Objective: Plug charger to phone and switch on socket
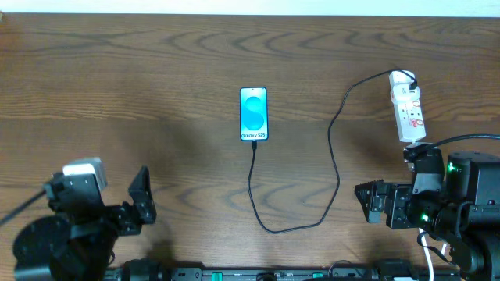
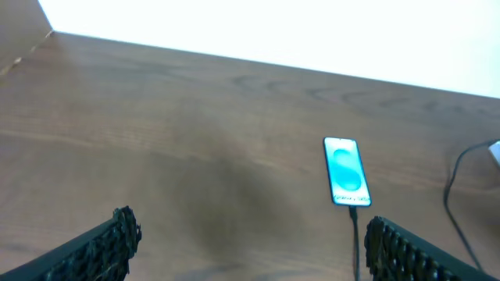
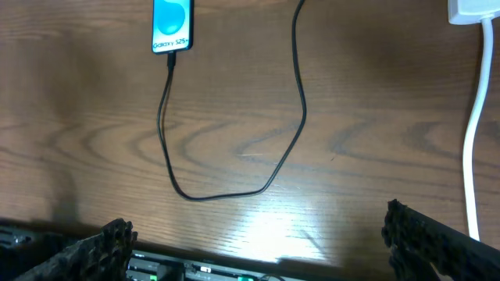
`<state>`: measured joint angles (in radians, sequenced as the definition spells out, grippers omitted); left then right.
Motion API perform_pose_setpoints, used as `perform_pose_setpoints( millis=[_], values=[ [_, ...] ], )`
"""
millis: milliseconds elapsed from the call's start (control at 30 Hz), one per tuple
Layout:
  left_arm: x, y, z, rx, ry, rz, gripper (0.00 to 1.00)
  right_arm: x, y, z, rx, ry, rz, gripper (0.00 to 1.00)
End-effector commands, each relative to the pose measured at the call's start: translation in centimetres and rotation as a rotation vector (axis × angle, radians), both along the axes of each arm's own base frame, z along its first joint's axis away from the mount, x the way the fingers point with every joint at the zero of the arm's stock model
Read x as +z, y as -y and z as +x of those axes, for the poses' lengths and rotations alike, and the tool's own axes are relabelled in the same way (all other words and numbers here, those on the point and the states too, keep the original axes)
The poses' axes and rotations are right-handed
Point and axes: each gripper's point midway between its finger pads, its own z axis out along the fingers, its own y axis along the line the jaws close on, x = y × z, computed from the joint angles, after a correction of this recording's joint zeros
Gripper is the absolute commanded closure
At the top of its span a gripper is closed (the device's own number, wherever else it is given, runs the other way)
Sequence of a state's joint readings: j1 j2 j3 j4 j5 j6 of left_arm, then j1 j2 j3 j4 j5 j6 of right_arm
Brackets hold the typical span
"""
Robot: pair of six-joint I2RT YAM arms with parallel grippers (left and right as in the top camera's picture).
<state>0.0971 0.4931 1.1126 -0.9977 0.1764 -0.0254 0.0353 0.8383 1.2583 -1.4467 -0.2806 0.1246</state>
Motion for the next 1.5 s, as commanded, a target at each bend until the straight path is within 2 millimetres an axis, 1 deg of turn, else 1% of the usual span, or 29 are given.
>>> perform_pose_setpoints(
  millis=[0,67,167,267,333,433,600,733,833,867,967,1033,1067,1467],
  values=[
    [-3.7,-0.5,1.0,0.016,-0.069,0.004,0.06,0.1,-0.1,-0.1,0.015,0.007,-0.003,0.01],
    [-5.1,-0.1,2.5,-0.009,-0.047,-0.008,0.06,0.2,-0.1,-0.1,0.015,0.007,-0.003,0.01],
    [-6.4,0.3,4.4,-0.042,0.046,-0.018,0.06,0.2,-0.1,-0.1,0.015,0.007,-0.003,0.01],
    [-7.4,0.5,5.3,-0.040,0.140,-0.049,0.06,0.1,-0.1,-0.1,0.015,0.007,-0.003,0.01],
    [-8.3,0.4,5.6,-0.032,0.182,-0.067,0.06,0.2,-0.1,-0.1,0.015,0.007,-0.003,0.01],
    [-10.4,0.4,5.8,-0.029,0.221,-0.076,0.06,0.2,-0.1,-0.1,0.015,0.007,-0.003,0.01],
    [-12.8,0.3,6.0,-0.018,0.264,-0.100,0.06,0.2,-0.1,-0.1,0.015,0.007,-0.003,0.01],
    [-13.5,0.3,6.2,-0.019,0.334,-0.099,0.05,0.1,-0.1,-0.1,0.015,0.007,-0.003,0.01],
    [-13.9,0.3,6.5,-0.021,0.376,-0.099,0.06,0.1,-0.1,-0.1,0.015,0.007,-0.003,0.01],
    [-14.5,0.2,6.8,-0.012,0.384,-0.119,0.06,0.2,-0.1,-0.1,0.015,0.007,-0.003,0.01],
    [-16.0,0.0,7.1,-0.002,0.365,-0.121,0.06,0.2,-0.1,-0.1,0.015,0.007,-0.003,0.01],
    [-17.7,-0.1,7.2,0.003,0.329,-0.125,0.06,0.2,-0.1,-0.1,0.015,0.007,-0.003,0.01],
    [-17.9,-0.1,7.1,0.004,0.317,-0.124,0.06,0.2,-0.1,-0.1,0.015,0.007,-0.003,0.01],
    [-17.9,-0.4,7.2,0.018,0.320,-0.113,0.06,0.2,-0.1,-0.1,0.015,0.007,-0.003,0.01]
  ],
)
